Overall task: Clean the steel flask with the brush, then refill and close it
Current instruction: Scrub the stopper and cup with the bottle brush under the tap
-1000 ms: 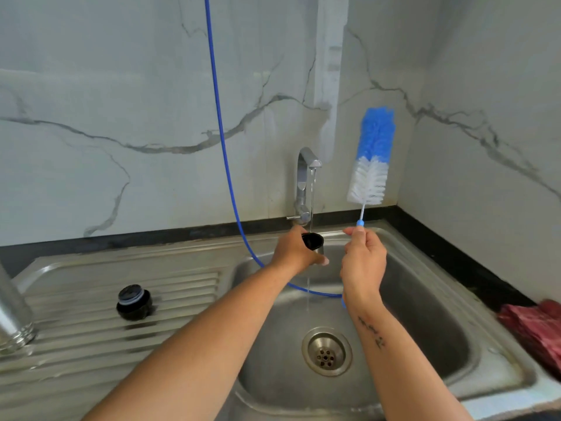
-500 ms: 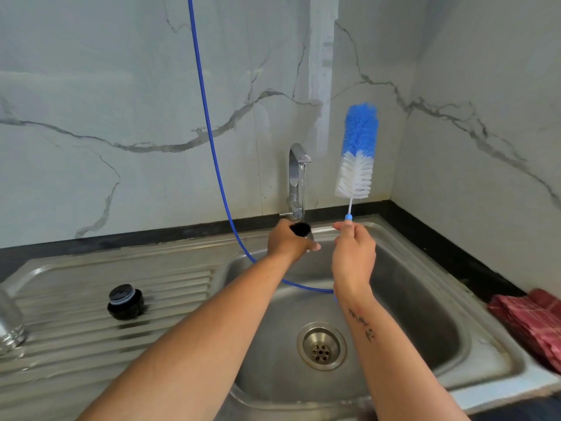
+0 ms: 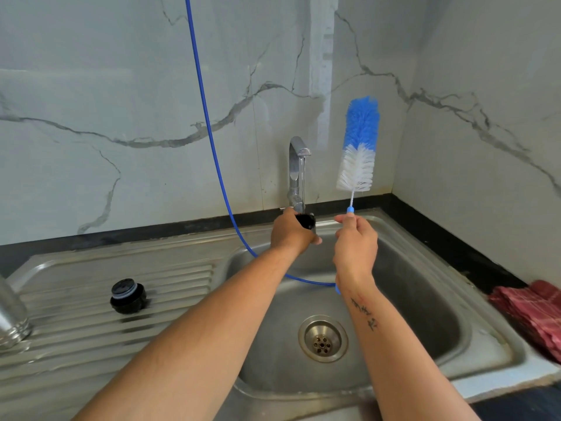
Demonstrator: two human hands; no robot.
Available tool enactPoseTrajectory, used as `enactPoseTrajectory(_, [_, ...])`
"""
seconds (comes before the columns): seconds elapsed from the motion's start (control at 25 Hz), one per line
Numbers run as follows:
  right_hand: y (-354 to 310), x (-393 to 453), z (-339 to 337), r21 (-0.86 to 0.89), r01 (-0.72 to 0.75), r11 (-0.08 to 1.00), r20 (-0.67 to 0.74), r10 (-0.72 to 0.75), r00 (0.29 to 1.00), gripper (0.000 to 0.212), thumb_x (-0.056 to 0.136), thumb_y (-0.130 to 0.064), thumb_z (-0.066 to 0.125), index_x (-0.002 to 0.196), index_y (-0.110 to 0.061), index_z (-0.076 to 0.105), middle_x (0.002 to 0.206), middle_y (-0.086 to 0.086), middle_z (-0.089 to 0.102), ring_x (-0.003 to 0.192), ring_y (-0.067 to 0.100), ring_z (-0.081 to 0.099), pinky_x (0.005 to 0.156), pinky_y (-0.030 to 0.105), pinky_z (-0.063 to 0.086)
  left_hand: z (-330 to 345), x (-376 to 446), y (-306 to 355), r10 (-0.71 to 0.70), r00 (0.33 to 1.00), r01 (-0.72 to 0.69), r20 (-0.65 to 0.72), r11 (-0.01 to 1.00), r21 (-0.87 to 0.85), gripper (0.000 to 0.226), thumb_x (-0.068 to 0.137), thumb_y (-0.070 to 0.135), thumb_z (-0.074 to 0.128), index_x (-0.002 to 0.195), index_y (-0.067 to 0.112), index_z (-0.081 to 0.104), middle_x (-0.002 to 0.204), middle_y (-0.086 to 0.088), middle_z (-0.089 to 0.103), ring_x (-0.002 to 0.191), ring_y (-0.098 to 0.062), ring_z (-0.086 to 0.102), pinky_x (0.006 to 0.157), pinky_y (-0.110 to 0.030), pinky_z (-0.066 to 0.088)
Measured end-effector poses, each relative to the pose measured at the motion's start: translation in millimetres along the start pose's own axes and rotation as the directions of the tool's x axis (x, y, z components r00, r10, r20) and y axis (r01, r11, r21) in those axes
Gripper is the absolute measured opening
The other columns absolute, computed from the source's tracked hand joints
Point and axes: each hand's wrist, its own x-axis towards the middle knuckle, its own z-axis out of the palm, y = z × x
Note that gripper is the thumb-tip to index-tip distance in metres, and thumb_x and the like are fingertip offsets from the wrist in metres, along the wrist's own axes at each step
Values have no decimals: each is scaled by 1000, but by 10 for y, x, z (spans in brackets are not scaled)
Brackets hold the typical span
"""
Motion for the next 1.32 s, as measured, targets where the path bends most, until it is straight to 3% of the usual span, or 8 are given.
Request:
enactPoseTrajectory(0.32, [8, 7, 22, -10, -11, 1000, 11, 11, 1000, 30, 105, -32, 43, 91, -31, 69, 77, -4, 61, 72, 14, 54, 72, 38, 47, 59, 8, -23, -19, 1000, 19, -11, 1000, -25, 75, 66, 17, 94, 130, 9, 56, 127, -9, 64, 117, -29, 61, 89, -36, 52])
enactPoseTrajectory(0.48, [0, 2, 17, -16, -10, 1000, 19, 10, 1000, 30, 106, -31, 42, 94, -27, 70, 71, -5, 58, 64, 13, 51, 68, 37, 46, 28, -26, -44, 102, 993, -99, -62, 993, 57, 73, 66, 16, 94, 127, 10, 54, 118, -4, 60, 109, -24, 60, 81, -32, 47])
enactPoseTrajectory(0.6, [0, 1, 6, -13, -20, 1000, 29, 20, 999, 30, 107, -32, 42, 95, -28, 69, 70, -5, 57, 62, 12, 49, 67, 36, 44, -41, -51, -131, 237, 968, -211, -85, 947, 243, 70, 68, 13, 92, 125, 12, 53, 120, -4, 61, 110, -26, 58, 79, -31, 45])
enactPoseTrajectory(0.68, [-5, -4, 5, -4, -21, 1000, 35, 22, 999, 30, 107, -32, 42, 94, -29, 68, 72, -5, 58, 64, 12, 50, 68, 36, 44, -106, -119, -224, 363, 931, -308, -30, 828, 469, 66, 72, 4, 84, 128, 13, 51, 127, -7, 58, 112, -30, 53, 78, -32, 40])
enactPoseTrajectory(0.8, [-26, -20, 10, 4, -26, 1000, 36, 26, 999, 29, 108, -31, 42, 93, -30, 67, 70, -4, 56, 61, 12, 48, 65, 35, 43, -227, -264, -412, 555, 822, -453, 132, 495, 741, 58, 75, -10, 66, 126, 15, 53, 125, -8, 55, 108, -30, 47, 74, -33, 33])
enactPoseTrajectory(1.0, [-34, -42, 28, -8, -28, 1000, 30, 28, 999, 28, 107, -30, 43, 91, -32, 66, 77, -2, 60, 69, 15, 53, 68, 36, 47, -562, -261, -491, 754, 509, -581, 415, -55, 812, 58, 66, -8, 74, 118, 18, 68, 110, -12, 63, 97, -34, 58, 78, -44, 49])
enactPoseTrajectory(1.16, [-13, -39, 30, -19, -23, 1000, 40, 24, 999, 28, 107, -31, 43, 91, -34, 66, 83, -2, 64, 74, 15, 56, 72, 37, 49, -869, -194, -174, 839, 405, -493, 364, -135, 859, 58, 74, -7, 46, 123, 18, 65, 119, -13, 62, 106, -36, 59, 91, -47, 51])
enactPoseTrajectory(1.32, [-6, -67, 31, -28, -10, 1000, 40, 11, 999, 29, 106, -30, 42, 91, -31, 67, 73, -1, 61, 65, 15, 52, 65, 37, 46, -653, -274, -433, 774, 272, -555, 573, -360, 750, 40, 84, -3, 54, 112, 24, 66, 108, -8, 63, 99, -33, 58, 94, -46, 47])
